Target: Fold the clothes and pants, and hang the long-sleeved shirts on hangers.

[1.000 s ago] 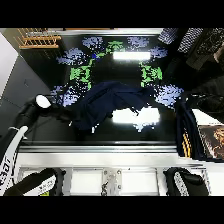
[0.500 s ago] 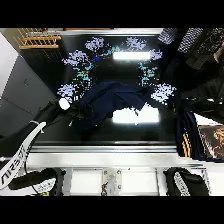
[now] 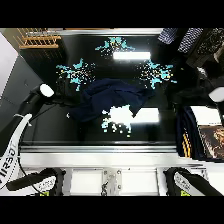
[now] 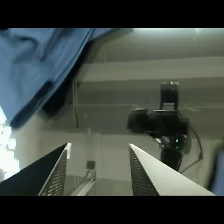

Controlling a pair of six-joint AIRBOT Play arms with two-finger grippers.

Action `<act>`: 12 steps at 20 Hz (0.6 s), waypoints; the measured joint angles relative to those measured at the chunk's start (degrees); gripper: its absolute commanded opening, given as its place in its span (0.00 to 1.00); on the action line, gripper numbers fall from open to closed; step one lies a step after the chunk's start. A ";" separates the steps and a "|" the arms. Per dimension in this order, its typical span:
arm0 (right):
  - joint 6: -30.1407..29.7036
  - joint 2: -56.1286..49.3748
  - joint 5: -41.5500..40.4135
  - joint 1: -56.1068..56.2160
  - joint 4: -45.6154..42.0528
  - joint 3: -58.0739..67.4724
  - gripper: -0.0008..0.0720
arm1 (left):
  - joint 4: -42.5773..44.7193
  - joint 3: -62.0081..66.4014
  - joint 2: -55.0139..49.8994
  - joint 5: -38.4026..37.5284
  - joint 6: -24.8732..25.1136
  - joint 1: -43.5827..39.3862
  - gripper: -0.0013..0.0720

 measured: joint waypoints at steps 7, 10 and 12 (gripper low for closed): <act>-16.90 -23.71 -7.93 7.80 2.97 14.53 0.58 | 0.00 0.72 2.27 -1.51 1.90 1.16 0.03; -20.85 -30.91 -10.49 10.23 3.17 19.80 0.58 | -0.04 0.74 2.40 -1.68 2.05 1.22 0.03; -22.18 -34.25 -11.39 11.21 3.23 22.05 0.51 | -0.09 0.74 2.47 -1.70 2.10 1.22 0.03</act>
